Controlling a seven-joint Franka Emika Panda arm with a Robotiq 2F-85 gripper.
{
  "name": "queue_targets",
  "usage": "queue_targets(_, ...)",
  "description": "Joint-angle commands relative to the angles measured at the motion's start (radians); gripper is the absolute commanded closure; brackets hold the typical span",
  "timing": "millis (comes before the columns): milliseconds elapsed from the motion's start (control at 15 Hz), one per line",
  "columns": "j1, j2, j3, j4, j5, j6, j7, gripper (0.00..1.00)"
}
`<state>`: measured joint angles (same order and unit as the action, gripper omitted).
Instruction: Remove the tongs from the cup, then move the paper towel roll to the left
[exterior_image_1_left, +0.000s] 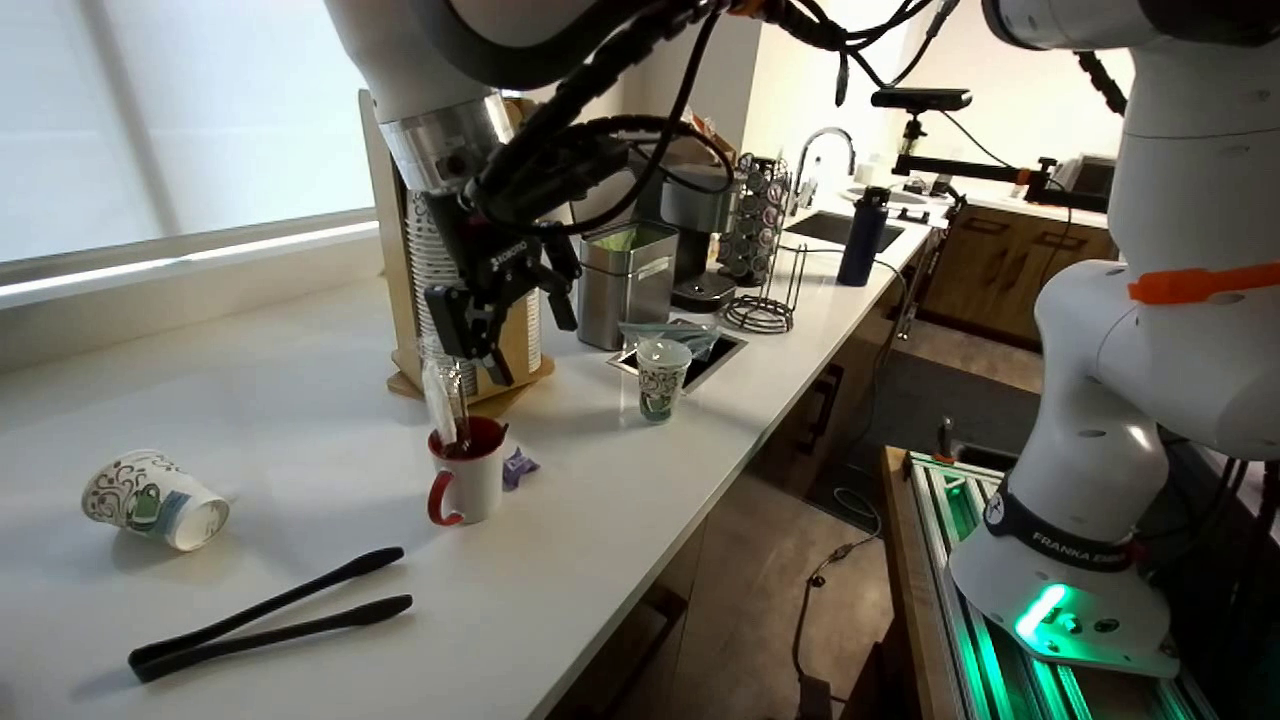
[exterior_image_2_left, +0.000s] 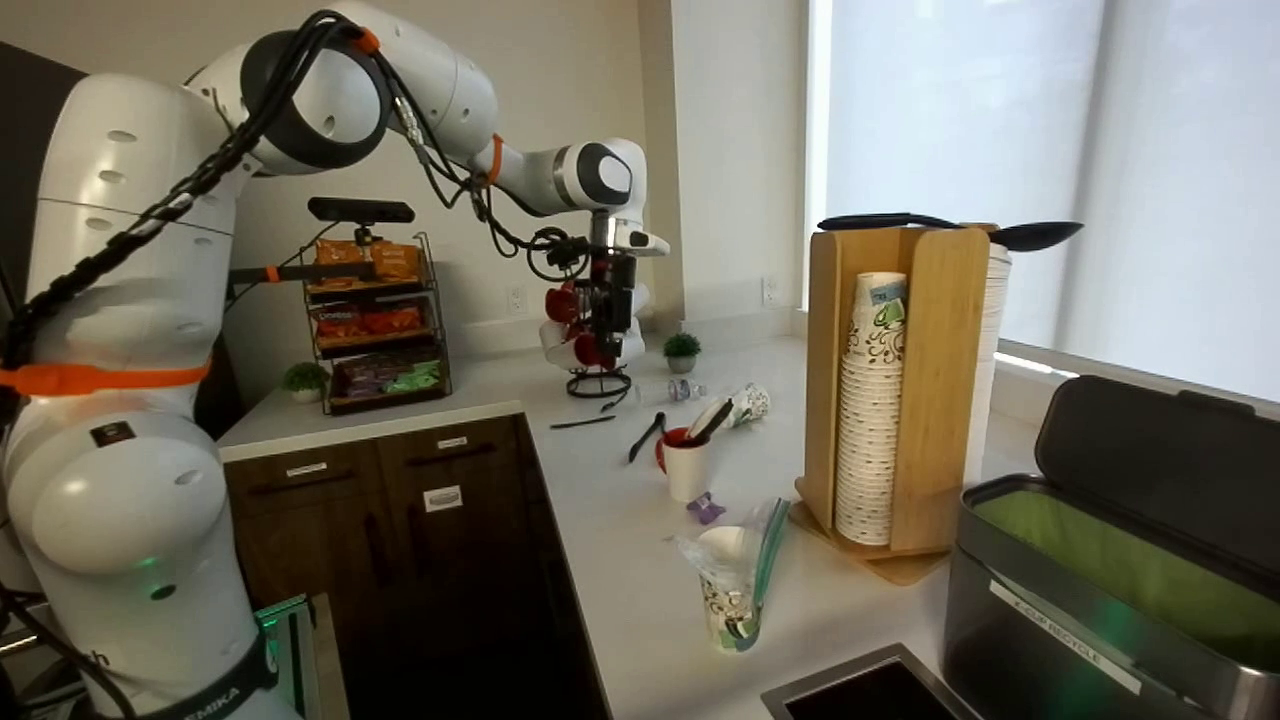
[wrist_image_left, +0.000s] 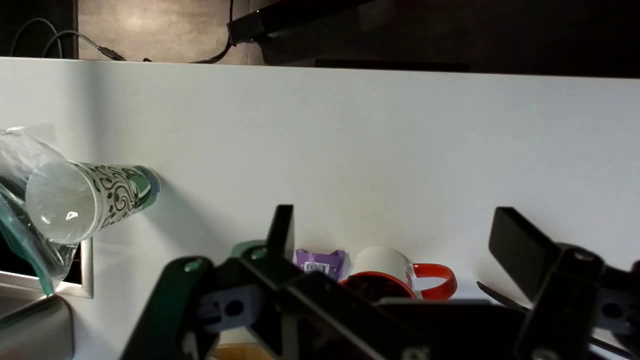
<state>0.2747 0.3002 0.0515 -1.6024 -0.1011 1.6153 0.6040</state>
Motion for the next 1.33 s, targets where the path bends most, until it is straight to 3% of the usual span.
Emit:
queue_targets(0, -0.012, 0.001, 0.015, 0.002, -0.003, -0.003, 0.004, 0.00)
queue_targets(333, -0.013, -0.003, 0.016, -0.003, -0.005, 0.003, -0.001, 0.00)
queue_targets(533, -0.050, -0.040, -0.002, -0.061, 0.002, 0.006, -0.031, 0.00)
queue_targets(1067, -0.285, -0.263, -0.115, -0.405, 0.169, 0.159, -0.251, 0.00)
queue_targets(1267, -0.364, -0.358, -0.176, -0.528, 0.149, 0.213, -0.379, 0.00)
